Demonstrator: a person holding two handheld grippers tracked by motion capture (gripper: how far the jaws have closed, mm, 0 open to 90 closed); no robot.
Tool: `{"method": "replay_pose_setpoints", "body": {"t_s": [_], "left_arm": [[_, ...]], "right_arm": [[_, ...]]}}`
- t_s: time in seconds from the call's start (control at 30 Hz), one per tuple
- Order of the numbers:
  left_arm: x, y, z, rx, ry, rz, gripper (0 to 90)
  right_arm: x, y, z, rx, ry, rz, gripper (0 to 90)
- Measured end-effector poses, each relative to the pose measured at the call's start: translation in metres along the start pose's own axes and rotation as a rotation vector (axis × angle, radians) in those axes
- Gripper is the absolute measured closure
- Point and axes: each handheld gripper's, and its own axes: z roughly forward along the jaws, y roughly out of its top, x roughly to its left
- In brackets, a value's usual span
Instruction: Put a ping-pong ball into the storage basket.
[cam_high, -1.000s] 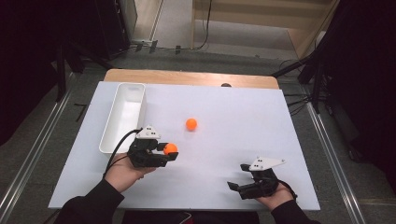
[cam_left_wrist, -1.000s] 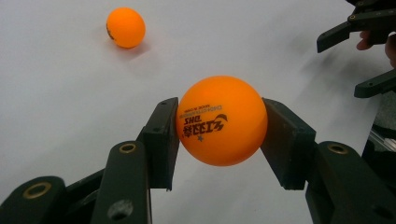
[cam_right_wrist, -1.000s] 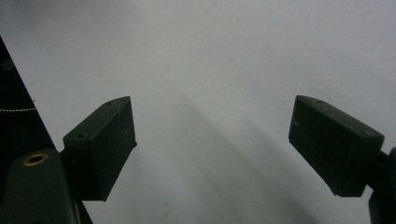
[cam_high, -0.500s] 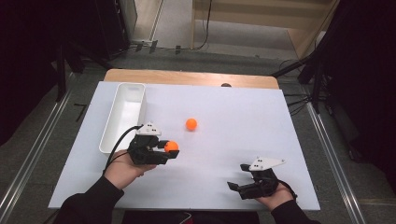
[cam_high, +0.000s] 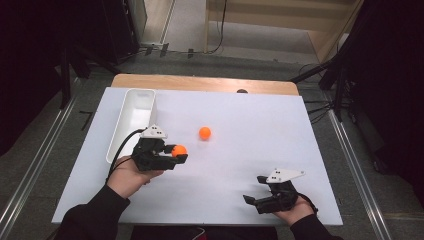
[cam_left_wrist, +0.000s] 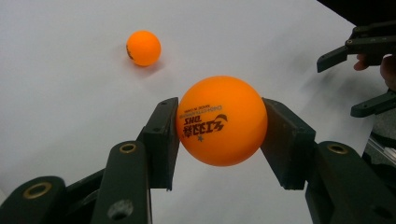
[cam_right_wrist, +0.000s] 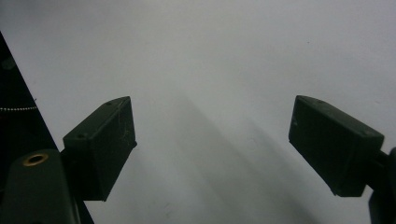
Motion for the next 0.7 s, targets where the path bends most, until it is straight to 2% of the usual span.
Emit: {"method": "replay_pose_setpoints", "body": {"t_s": [0.2, 0.3, 0.33, 0.5, 0.7], "left_arm": [[0.002, 0.003, -0.001, -0.001, 0.011, -0.01, 50.2], [0.003, 0.005, -0.002, -0.005, 0.03, -0.017, 50.1], [0.004, 0.006, -0.002, -0.006, 0.034, -0.031, 50.2], [0.008, 0.008, -0.004, -0.006, 0.054, -0.033, 50.2], [0.012, 0.01, -0.004, -0.011, 0.057, -0.045, 50.1]], "right_arm": [[0.0, 0.0, 0.0, -0.001, -0.003, 0.004, 13.4], [0.0, 0.0, 0.0, -0.001, -0.003, 0.002, 13.4], [0.0, 0.0, 0.0, -0.001, -0.004, 0.002, 13.4], [0.0, 0.0, 0.0, 0.0, -0.002, 0.002, 13.4], [0.0, 0.0, 0.0, 0.0, -0.001, 0.002, 13.4]]}}
